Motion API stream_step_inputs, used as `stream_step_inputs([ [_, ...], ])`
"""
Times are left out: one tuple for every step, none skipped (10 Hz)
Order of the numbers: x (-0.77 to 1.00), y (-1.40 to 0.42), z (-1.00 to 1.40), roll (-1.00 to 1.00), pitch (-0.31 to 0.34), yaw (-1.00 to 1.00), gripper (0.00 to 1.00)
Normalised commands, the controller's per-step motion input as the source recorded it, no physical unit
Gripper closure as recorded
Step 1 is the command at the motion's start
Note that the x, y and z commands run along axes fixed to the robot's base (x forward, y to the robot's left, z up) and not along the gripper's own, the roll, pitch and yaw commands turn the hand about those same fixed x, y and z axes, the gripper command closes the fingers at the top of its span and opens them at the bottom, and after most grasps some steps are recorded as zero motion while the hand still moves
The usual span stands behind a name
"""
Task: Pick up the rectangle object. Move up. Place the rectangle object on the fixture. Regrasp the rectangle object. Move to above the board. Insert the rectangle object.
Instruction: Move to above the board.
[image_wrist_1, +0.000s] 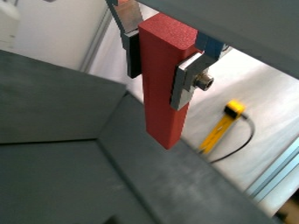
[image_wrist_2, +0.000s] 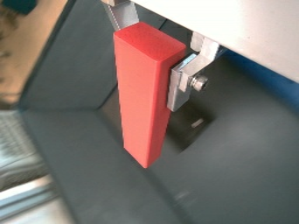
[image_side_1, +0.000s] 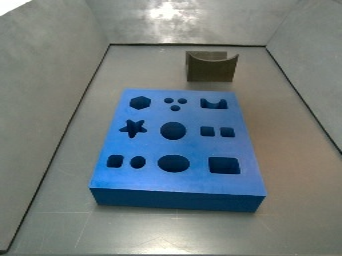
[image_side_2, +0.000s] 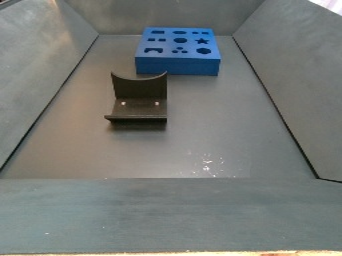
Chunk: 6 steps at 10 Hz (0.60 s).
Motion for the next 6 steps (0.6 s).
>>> stream_step_inputs([
  [-0.46, -1.00, 0.01, -1.00, -0.041, -0.19, 1.00],
  [-0.46, -1.00, 0.01, -1.00, -0.028, -0.20, 1.00],
  [-0.47, -1.00, 0.01, -1.00, -0.019, -0.20, 1.00],
  [-0.48, -1.00, 0.01, -1.00, -0.011, -0.20, 1.00],
  [-0.47, -0.90, 0.01, -1.00, -0.001, -0.20, 1.00],
  [-0.33, -0.61, 0.00, -1.00, 0.003, -0.19, 1.00],
])
